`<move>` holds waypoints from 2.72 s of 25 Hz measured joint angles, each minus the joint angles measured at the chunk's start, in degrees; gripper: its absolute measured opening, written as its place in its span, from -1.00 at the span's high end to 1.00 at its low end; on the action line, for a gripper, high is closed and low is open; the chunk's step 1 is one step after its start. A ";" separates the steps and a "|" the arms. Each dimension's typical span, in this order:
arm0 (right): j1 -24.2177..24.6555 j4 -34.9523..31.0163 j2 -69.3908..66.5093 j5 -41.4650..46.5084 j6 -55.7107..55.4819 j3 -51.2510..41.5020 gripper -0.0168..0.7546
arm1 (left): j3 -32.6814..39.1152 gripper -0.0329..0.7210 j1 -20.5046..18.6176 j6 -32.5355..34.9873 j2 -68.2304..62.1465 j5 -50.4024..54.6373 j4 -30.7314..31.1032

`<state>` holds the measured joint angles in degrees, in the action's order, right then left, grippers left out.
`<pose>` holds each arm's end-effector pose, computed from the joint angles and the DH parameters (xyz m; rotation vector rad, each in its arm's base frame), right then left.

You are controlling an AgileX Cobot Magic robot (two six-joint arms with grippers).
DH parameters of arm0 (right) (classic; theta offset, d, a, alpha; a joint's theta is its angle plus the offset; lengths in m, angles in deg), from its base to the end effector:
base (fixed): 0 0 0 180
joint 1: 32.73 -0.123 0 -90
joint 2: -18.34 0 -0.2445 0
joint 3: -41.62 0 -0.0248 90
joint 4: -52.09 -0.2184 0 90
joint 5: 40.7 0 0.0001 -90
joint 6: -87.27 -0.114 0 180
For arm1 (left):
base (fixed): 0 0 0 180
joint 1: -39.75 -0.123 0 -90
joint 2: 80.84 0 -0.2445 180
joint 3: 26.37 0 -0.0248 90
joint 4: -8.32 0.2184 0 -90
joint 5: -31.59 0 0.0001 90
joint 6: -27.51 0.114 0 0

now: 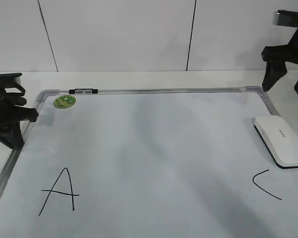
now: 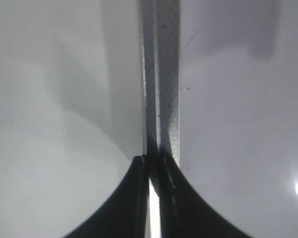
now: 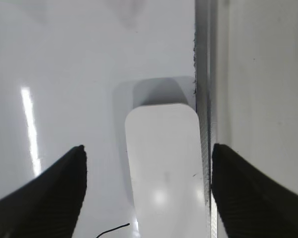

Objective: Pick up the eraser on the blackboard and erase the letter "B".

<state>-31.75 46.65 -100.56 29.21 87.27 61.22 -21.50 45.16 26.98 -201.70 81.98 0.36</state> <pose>0.3591 0.0040 0.2147 0.0609 2.9490 0.1338 0.3227 -0.0428 0.1124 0.0002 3.0749 -0.1744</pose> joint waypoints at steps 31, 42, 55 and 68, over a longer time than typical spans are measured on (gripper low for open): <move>0.00 -3.25 34.18 1.82 -0.75 -14.14 -0.58 | -14.42 0.15 0.00 1.06 3.17 18.65 3.19; 0.00 -3.33 50.88 1.96 0.00 -29.05 -0.58 | -9.49 0.20 0.00 1.06 20.32 19.57 3.32; 0.00 -2.92 66.83 2.11 1.16 -32.08 -0.58 | 4.73 0.27 0.00 1.88 46.58 20.27 4.82; 0.00 3.42 96.11 -2.03 1.81 -55.44 -0.61 | 18.13 0.31 0.00 3.32 77.74 21.18 7.29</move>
<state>-31.75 50.07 -4.45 27.19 89.07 5.78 -3.37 45.16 30.30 -123.97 103.16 7.65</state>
